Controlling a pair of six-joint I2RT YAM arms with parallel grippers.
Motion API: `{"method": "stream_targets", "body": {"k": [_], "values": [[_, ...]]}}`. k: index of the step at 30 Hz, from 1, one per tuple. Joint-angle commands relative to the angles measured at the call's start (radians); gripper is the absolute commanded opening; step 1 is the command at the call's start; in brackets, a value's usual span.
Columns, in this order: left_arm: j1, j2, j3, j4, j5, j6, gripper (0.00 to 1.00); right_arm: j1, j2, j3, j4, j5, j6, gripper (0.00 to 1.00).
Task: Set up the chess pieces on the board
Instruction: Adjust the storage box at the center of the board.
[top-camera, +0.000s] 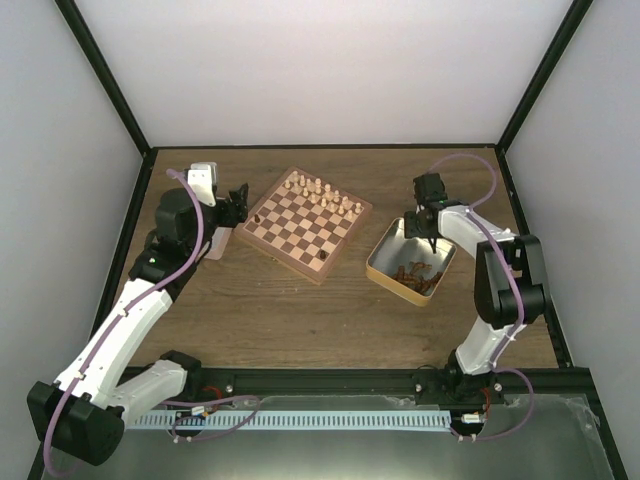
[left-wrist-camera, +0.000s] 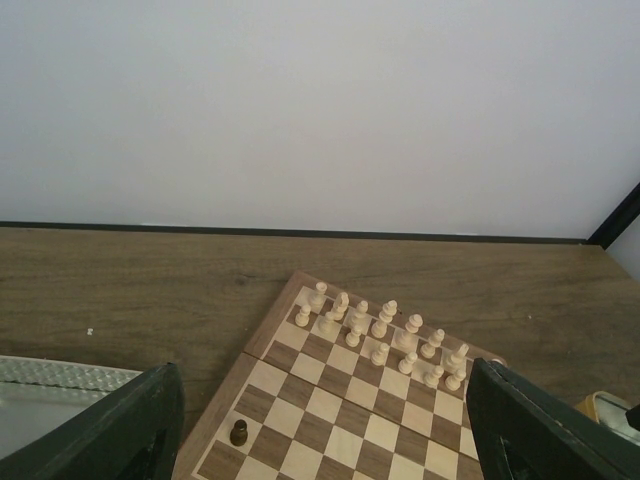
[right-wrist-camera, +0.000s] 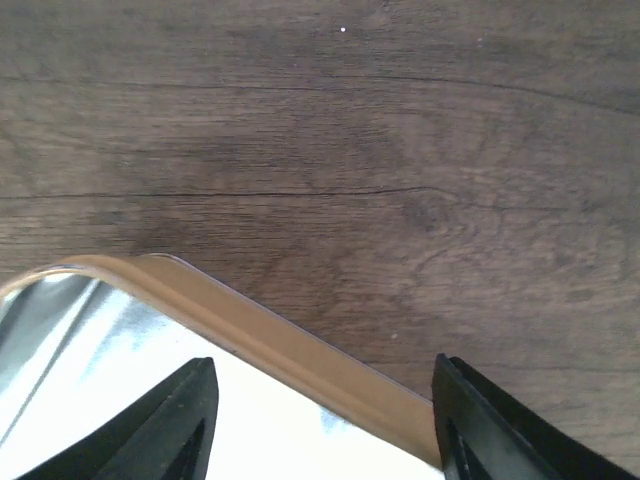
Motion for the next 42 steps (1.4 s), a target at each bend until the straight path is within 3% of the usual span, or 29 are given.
{"method": "stream_targets", "body": {"k": [1,7,13,17,35,40,42], "values": [[0.003,-0.003,-0.011,0.01,0.0,0.015,0.79,-0.011,0.038,0.046,-0.008,-0.017,-0.006,0.57],[0.004,-0.006,-0.01,0.008,0.0,0.015,0.79,-0.037,0.064,0.065,-0.046,0.002,0.069,0.42],[0.003,-0.007,-0.012,0.008,0.003,0.014,0.79,-0.048,0.022,0.022,-0.064,0.01,0.133,0.4],[0.005,-0.008,-0.014,0.006,0.003,0.014,0.79,-0.048,-0.025,-0.017,-0.089,0.018,0.184,0.32],[0.003,-0.014,-0.018,0.005,0.008,0.009,0.79,-0.048,-0.34,-0.356,-0.092,-0.038,0.628,0.06],[0.004,-0.013,-0.018,0.004,0.011,0.009,0.79,-0.048,-0.412,-0.437,-0.083,-0.057,0.77,0.09],[0.004,-0.014,-0.018,0.005,0.008,0.009,0.79,-0.048,-0.433,-0.442,-0.083,-0.05,0.774,0.2]]}}
